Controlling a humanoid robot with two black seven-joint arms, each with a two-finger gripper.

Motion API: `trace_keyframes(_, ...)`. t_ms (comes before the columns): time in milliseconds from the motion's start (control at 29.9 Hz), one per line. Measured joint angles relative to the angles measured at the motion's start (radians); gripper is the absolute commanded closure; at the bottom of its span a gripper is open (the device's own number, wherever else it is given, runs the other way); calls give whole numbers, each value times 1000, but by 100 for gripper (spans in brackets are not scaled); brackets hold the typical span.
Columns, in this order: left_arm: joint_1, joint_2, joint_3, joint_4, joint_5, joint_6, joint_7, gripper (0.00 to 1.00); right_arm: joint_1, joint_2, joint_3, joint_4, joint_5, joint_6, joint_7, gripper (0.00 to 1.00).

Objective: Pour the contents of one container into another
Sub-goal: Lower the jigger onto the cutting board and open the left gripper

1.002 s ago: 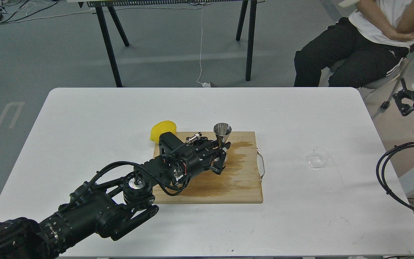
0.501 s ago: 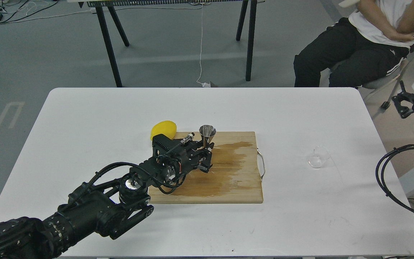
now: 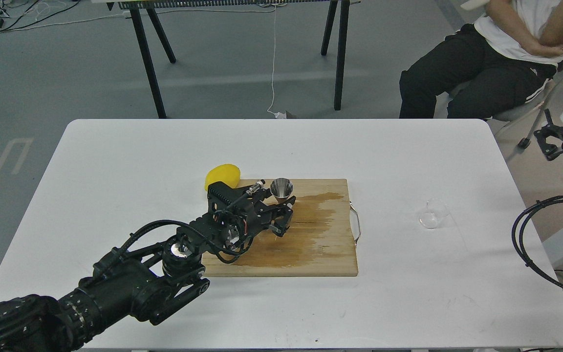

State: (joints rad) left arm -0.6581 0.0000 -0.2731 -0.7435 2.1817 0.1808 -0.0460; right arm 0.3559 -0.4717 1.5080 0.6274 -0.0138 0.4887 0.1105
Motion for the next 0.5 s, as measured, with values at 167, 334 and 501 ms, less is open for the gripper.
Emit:
trace_keyframes(167, -7, 0, -2, -15, 0, 2, -8, 14, 0, 0, 0, 0, 0, 0, 0, 0)
trace_keyframes(334, -16, 0, -9, -45, 0, 6, -12, 7, 0, 0, 0, 0, 0, 0, 0, 0)
trace_keyframes(501, -37, 0, -16, -73, 0, 7, -12, 6, 0, 1, 0, 0, 0, 0, -1, 0)
